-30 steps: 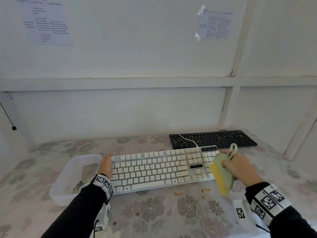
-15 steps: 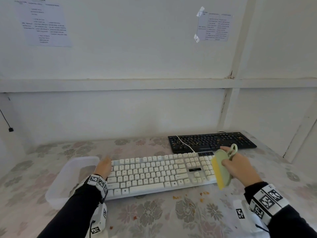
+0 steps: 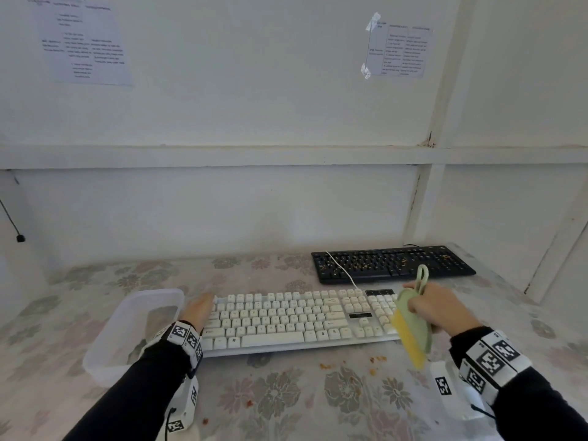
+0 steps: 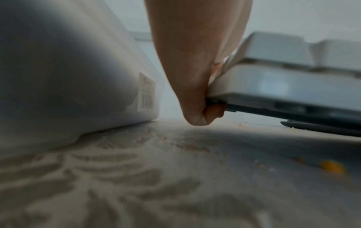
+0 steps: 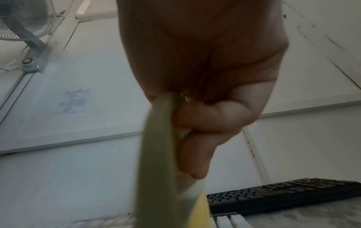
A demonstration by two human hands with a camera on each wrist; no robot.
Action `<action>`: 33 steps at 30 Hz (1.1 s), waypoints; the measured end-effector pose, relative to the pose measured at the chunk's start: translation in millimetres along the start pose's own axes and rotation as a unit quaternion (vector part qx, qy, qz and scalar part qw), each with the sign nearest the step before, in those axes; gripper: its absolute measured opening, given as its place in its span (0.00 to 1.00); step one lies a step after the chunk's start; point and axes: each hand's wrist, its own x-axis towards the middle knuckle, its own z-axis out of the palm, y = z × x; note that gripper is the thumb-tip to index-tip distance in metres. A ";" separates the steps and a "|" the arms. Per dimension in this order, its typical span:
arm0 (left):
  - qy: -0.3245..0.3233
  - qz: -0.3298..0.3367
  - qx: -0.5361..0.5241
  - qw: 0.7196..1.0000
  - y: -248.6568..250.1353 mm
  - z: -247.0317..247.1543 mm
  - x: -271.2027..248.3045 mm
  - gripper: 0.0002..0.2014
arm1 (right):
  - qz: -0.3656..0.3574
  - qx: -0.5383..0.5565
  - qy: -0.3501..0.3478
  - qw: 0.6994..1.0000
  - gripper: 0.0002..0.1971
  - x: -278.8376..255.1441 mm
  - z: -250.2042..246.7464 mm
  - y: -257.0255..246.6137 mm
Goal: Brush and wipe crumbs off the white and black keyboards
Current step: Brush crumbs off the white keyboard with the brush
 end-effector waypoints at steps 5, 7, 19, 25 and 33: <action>-0.051 -0.022 -0.037 0.998 -17.3 -1.2 38.1 0.41 | -0.073 -0.008 0.050 0.996 0.25 5.2 13.4 -17.7; -0.073 -0.029 -0.046 0.996 -49.9 0.0 91.6 0.47 | -0.080 -0.015 0.049 0.995 0.25 8.6 21.4 -21.6; -0.161 0.042 0.160 0.973 -21.9 -26.0 26.0 0.25 | -0.076 -0.009 0.017 0.997 0.18 1.7 30.0 -43.3; -0.207 0.074 0.335 0.916 -11.0 -29.5 -5.0 0.51 | -0.103 -0.001 -0.014 0.995 0.24 -1.3 59.5 -58.5; -0.172 0.071 0.397 0.899 -8.8 -26.0 -12.9 0.56 | -0.066 -0.063 -0.028 0.995 0.16 -8.8 47.3 -53.4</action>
